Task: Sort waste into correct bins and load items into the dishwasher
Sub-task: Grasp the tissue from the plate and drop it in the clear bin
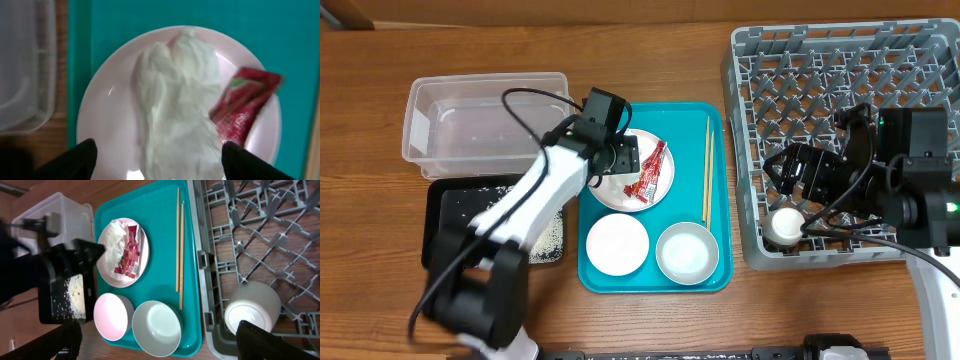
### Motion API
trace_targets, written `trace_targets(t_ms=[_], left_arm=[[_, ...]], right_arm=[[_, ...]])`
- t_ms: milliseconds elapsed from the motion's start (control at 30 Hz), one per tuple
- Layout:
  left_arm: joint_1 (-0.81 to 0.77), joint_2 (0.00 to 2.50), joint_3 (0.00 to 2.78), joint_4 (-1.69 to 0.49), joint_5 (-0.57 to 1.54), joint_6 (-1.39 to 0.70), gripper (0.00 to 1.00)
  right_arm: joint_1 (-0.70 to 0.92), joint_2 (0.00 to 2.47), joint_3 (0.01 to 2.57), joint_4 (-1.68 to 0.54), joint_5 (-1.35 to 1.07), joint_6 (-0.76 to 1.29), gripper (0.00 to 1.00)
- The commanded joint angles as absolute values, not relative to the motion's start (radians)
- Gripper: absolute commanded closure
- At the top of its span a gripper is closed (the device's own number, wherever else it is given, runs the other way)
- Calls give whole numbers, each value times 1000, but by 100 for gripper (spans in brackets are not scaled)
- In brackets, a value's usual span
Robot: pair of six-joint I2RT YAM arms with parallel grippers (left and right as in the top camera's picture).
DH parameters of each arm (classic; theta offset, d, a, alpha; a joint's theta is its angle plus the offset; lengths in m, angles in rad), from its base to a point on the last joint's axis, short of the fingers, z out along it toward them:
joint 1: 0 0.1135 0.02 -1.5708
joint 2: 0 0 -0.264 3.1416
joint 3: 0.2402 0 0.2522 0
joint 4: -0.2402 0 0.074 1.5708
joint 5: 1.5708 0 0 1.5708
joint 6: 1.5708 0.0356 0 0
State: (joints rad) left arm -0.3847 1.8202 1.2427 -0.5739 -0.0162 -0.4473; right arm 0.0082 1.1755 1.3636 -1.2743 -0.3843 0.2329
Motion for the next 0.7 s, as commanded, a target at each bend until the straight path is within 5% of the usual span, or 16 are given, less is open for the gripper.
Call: trace_targets(t_ms=[0, 67, 133, 200, 233, 433, 667], left_arm=[[-386, 1905, 1248, -524, 81, -415, 18], [-390, 1941, 1248, -503, 86, -417, 25], [-392, 1965, 1248, -501, 86, -424, 50], [-391, 1973, 1249, -509, 86, -427, 89], [-387, 1964, 1256, -529, 86, -430, 96], [-363, 1853, 1417, -770, 50, -448, 96], [-299, 1725, 1575, -938, -332, -406, 96]], right_arm=[[5, 1179, 1387, -1270, -375, 232, 0], [5, 1180, 1387, -1272, -375, 232, 0], [5, 1179, 1386, -1275, -375, 231, 0], [5, 1180, 1386, -1278, -375, 231, 0], [5, 1180, 1387, -1279, -375, 231, 0], [5, 1180, 1386, -1277, -375, 231, 0], [5, 1180, 1386, -1278, -375, 232, 0]])
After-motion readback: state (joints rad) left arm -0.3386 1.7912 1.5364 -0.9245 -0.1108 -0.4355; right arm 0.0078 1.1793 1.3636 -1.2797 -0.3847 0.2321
